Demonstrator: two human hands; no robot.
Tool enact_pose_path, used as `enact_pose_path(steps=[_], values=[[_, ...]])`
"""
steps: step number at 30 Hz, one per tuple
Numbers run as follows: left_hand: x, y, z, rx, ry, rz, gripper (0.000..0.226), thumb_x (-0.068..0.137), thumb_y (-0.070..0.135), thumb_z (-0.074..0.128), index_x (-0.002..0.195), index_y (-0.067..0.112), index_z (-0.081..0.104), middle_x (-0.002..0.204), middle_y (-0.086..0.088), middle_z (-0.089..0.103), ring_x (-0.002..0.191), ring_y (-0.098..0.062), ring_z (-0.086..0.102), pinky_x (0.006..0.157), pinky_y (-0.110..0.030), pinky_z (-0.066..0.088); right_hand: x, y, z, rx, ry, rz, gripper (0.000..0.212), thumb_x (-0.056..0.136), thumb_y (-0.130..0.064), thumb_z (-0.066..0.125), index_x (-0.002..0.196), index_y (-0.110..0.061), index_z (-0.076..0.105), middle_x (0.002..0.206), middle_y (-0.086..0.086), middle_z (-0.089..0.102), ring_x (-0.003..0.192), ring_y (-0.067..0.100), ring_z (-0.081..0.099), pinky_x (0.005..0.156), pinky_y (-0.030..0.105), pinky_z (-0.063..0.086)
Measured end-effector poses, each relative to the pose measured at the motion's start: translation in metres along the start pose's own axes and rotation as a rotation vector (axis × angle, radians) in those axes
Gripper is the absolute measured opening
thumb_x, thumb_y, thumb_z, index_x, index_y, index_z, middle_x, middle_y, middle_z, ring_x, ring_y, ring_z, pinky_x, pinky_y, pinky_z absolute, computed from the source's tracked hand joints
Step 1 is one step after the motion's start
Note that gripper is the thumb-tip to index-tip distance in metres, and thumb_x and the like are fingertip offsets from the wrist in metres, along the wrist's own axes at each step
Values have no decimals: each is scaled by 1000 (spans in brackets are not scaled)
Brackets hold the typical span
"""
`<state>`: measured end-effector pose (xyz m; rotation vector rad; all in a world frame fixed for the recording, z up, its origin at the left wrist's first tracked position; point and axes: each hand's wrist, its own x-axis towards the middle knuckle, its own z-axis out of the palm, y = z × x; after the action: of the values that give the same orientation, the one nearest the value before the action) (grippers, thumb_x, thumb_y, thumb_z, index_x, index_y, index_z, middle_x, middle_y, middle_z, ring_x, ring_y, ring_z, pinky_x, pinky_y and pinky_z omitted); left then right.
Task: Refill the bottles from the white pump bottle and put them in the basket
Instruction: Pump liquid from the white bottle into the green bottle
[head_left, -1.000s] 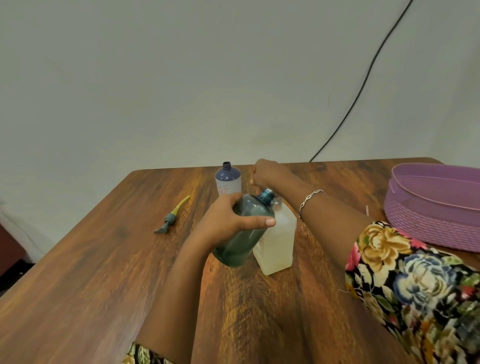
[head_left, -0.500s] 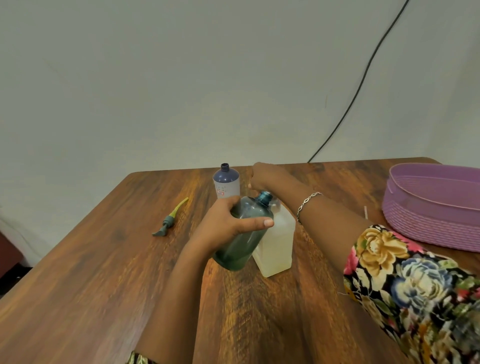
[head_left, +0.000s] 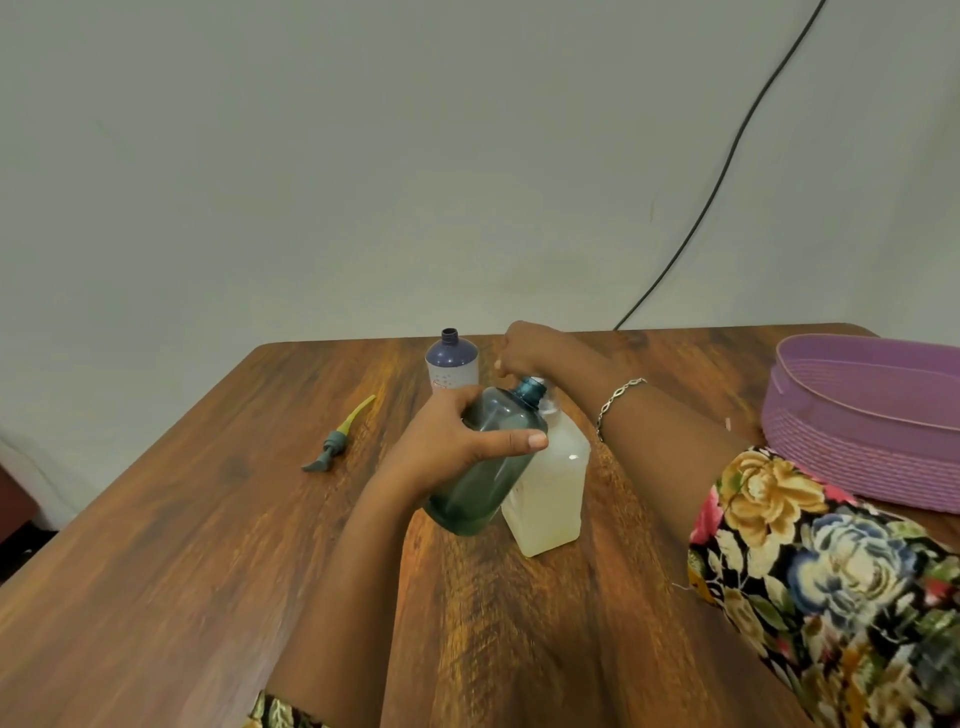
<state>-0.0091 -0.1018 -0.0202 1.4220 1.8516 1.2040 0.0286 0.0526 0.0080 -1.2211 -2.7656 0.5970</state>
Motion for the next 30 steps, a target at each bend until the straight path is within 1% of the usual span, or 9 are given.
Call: enact_pose_path(steps=[2,6,9,12,15,17,19,21,30], values=[[-1,-5,2,-21,-21,-8,64,54,54,71,103,14,60,93,-2,66,83,-13,62,69,-21,51,2,2,7,-50,37,26,21,91,-13,53,110,-6,60,92,7,59,82,23,54,69,30,42],[0,-13,1,-10,-40,-12,49,64,47,73,101,17,59,92,0,65,82,-11,62,67,-16,50,5,3,17,-34,79,41,19,91,-13,53,108,-8,59,94,7,60,84,24,56,69,30,41],[2,-10,-1,-24,-28,-10,56,56,50,71,100,17,60,91,1,65,81,-12,62,69,-20,50,6,2,8,86,75,42,23,89,-8,55,111,-4,60,105,11,66,96,26,62,72,29,44],[2,-4,-2,-35,-7,-10,61,55,55,79,100,19,59,93,2,66,85,-13,63,72,-23,52,5,0,-4,187,11,32,29,84,-4,62,112,2,61,107,17,67,101,29,63,81,33,48],[0,-4,-2,-38,-5,-24,61,48,56,79,95,22,59,91,3,66,83,-12,63,73,-25,53,1,-1,-2,140,-38,29,34,82,-5,66,114,3,61,113,16,64,103,30,61,74,34,47],[-1,-8,0,-13,-15,-17,71,43,61,80,97,19,61,93,-1,67,85,-16,64,78,-31,55,1,1,3,90,-15,35,27,86,-9,61,112,1,59,111,14,65,98,28,61,72,31,45],[0,-13,1,-2,-21,-16,80,42,67,70,103,16,61,98,-5,67,89,-20,65,83,-37,55,1,2,8,23,39,55,23,89,-13,56,110,-3,59,108,12,65,93,28,61,71,31,44],[2,-15,-1,-2,-24,-30,84,40,68,66,107,17,60,100,-4,67,91,-19,64,84,-37,56,3,2,12,-17,95,59,22,90,-12,51,111,-6,58,108,12,64,92,29,60,70,32,44],[0,-6,-1,25,-1,-17,76,46,64,70,104,16,60,97,-5,67,88,-19,64,82,-37,54,2,5,-6,178,91,34,22,81,-8,63,102,-2,65,98,13,70,93,27,65,73,31,48]])
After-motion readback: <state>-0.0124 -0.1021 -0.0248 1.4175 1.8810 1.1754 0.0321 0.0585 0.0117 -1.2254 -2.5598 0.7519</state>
